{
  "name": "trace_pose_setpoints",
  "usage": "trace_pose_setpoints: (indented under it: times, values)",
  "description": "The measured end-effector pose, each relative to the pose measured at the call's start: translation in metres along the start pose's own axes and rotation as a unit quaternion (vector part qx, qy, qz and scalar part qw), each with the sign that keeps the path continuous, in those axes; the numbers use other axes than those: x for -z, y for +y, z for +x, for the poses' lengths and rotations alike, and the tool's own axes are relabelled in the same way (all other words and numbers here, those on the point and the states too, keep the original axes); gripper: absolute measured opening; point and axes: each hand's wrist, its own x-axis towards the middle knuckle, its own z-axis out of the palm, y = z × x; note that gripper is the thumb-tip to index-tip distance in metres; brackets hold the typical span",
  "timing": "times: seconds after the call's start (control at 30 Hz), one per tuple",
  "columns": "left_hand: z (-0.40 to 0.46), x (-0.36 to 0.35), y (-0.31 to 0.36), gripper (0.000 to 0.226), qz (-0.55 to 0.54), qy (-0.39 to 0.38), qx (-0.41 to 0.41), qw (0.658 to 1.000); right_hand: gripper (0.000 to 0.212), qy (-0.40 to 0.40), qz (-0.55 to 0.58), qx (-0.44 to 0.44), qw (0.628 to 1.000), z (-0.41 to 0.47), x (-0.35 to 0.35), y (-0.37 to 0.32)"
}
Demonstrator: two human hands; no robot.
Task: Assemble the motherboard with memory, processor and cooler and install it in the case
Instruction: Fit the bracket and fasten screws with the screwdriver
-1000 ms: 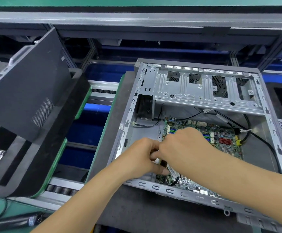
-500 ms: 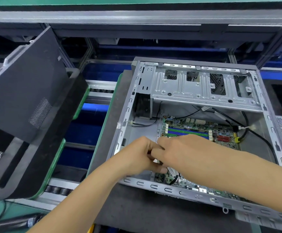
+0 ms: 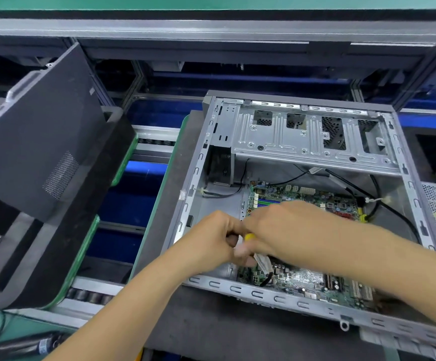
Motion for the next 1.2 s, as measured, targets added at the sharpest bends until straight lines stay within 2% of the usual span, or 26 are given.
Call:
trace_pose_setpoints:
  times: [0.03, 0.1, 0.17, 0.23, 0.37, 0.47, 0.57, 0.7, 0.9, 1.0, 1.2]
  values:
    - [-0.001, 0.000, 0.000, 0.017, 0.006, 0.008, 0.005, 1.000, 0.040, 0.023, 0.066, -0.006, 0.998, 0.001, 0.000, 0.014]
    - [-0.002, 0.000, -0.001, 0.017, 0.031, 0.018, 0.014, 0.999, 0.030, 0.011, 0.118, -0.024, 0.993, 0.005, -0.008, 0.036]
    - [-0.002, 0.001, 0.003, 0.016, 0.076, 0.030, 0.016, 0.997, 0.016, -0.032, 0.090, -0.014, 0.995, 0.014, -0.028, 0.041]
    - [-0.001, 0.003, 0.007, 0.016, 0.155, 0.044, 0.018, 0.987, 0.015, -0.052, 0.057, 0.025, 0.997, 0.021, -0.048, 0.035]
    - [-0.001, 0.011, 0.014, 0.017, 0.328, 0.042, -0.010, 0.944, 0.022, -0.049, -0.055, 0.061, 0.995, 0.031, -0.066, 0.023]
    - [-0.001, 0.017, 0.014, 0.023, 0.423, 0.036, -0.043, 0.904, 0.035, -0.070, -0.032, 0.052, 0.996, 0.036, -0.070, 0.017]
    - [-0.002, 0.021, 0.010, 0.023, 0.435, 0.033, -0.056, 0.898, 0.040, -0.064, -0.004, 0.010, 0.998, 0.043, -0.073, 0.009]
    - [-0.003, 0.021, 0.005, 0.021, 0.437, 0.040, -0.065, 0.896, 0.036, -0.060, -0.056, -0.065, 0.994, 0.053, -0.086, -0.003]
    - [-0.006, 0.020, 0.002, 0.018, 0.444, 0.037, -0.071, 0.892, 0.033, -0.027, -0.054, -0.060, 0.996, 0.053, -0.095, -0.002]
    - [-0.007, 0.021, 0.002, 0.020, 0.441, 0.032, -0.074, 0.894, 0.042, -0.011, -0.052, -0.049, 0.997, 0.052, -0.097, -0.001]
    - [-0.006, 0.021, 0.001, 0.021, 0.446, 0.031, -0.082, 0.891, 0.046, -0.046, -0.042, -0.065, 0.996, 0.054, -0.091, -0.004]
